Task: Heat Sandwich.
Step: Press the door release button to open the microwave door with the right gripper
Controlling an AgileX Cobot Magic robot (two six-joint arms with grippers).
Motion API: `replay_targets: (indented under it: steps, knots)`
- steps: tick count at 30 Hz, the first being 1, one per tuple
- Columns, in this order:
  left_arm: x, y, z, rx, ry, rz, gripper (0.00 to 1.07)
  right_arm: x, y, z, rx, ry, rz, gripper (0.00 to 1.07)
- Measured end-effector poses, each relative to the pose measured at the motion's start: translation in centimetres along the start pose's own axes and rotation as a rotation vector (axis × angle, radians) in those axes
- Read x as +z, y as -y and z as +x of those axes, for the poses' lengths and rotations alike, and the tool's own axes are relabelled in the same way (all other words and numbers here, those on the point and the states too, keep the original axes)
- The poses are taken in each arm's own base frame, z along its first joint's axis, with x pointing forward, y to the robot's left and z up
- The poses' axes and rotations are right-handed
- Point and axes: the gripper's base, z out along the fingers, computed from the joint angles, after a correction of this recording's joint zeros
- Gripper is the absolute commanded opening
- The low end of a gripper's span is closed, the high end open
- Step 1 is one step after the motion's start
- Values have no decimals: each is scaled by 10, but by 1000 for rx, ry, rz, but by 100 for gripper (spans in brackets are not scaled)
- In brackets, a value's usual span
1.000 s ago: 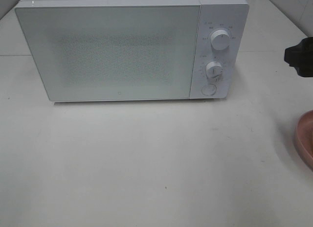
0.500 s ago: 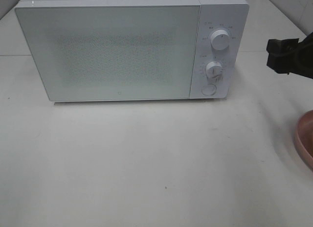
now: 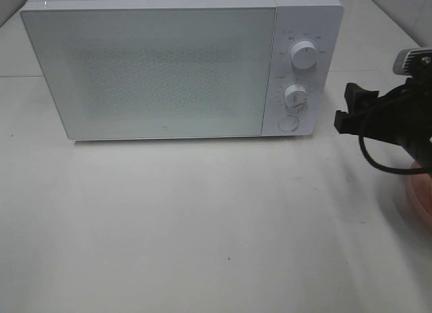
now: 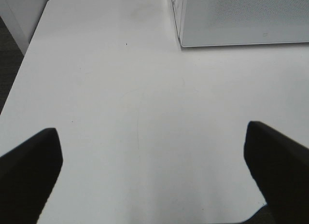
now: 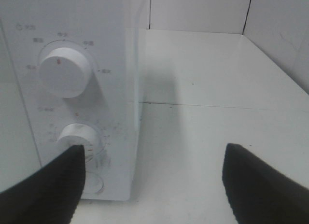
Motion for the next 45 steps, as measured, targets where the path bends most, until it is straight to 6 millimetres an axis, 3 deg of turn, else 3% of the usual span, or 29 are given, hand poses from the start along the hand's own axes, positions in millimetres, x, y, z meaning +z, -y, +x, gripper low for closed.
replay_targets:
  steps: [7, 13, 28, 33, 37, 38, 41, 45]
  knots:
    - [0, 0, 0, 0, 0, 0, 98, -6, -29, 13, -5, -19, -34, 75]
    - [0, 0, 0, 0, 0, 0, 98, -10, -40, 26, -12, -72, -32, 75]
    - [0, 0, 0, 0, 0, 0, 98, -10, -44, 34, 33, -102, -29, 75]
    - [0, 0, 0, 0, 0, 0, 98, -10, -44, 34, 259, -105, -18, 75]
    - [0, 0, 0, 0, 0, 0, 98, -10, -44, 34, 640, -108, 3, 75]
    - [0, 0, 0, 0, 0, 0, 98, -10, -44, 34, 640, -108, 3, 75]
    - [0, 0, 0, 0, 0, 0, 98, -10, -44, 34, 929, -109, 18, 75]
    - [0, 0, 0, 0, 0, 0, 98, -10, -44, 34, 1130, -109, 28, 75]
